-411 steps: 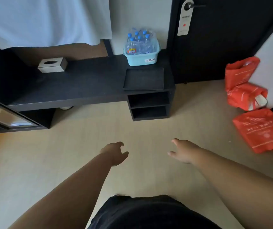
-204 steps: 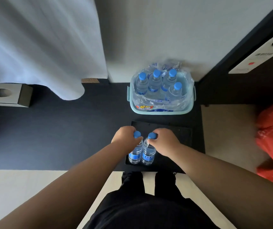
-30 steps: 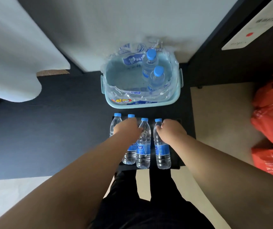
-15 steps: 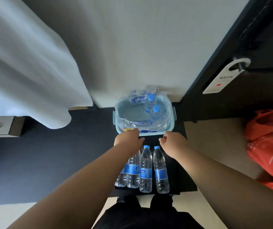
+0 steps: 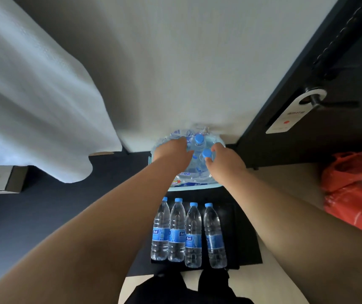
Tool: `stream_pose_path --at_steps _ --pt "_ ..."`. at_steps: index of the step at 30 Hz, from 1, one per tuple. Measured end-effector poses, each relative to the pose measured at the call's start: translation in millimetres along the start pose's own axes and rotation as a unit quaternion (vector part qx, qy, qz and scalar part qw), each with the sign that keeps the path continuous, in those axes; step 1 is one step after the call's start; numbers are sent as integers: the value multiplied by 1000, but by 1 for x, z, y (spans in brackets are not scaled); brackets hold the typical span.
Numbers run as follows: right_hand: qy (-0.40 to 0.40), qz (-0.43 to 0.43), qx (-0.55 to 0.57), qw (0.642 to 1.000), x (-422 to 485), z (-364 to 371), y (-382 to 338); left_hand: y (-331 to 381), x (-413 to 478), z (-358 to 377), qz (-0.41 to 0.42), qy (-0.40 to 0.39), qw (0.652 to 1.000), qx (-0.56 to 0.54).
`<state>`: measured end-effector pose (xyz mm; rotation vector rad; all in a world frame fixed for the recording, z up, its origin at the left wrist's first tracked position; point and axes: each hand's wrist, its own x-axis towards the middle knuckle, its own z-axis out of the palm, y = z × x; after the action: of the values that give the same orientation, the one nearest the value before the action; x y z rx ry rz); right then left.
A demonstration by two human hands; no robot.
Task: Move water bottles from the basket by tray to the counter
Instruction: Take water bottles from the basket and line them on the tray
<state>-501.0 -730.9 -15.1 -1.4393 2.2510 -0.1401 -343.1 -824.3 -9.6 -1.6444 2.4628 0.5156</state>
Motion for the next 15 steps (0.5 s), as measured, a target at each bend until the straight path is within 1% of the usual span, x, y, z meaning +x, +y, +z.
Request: stream_pose_path --at_steps 7,12,15 --pt "-8 15 5 1000 24 19 -3 12 31 12 27 -30 999 -7" --pt "-3 44 -1 999 41 41 0 17 59 33 40 -52 998 1" --pt "-8 30 -19 999 44 50 3 18 65 43 46 -55 997 -25"
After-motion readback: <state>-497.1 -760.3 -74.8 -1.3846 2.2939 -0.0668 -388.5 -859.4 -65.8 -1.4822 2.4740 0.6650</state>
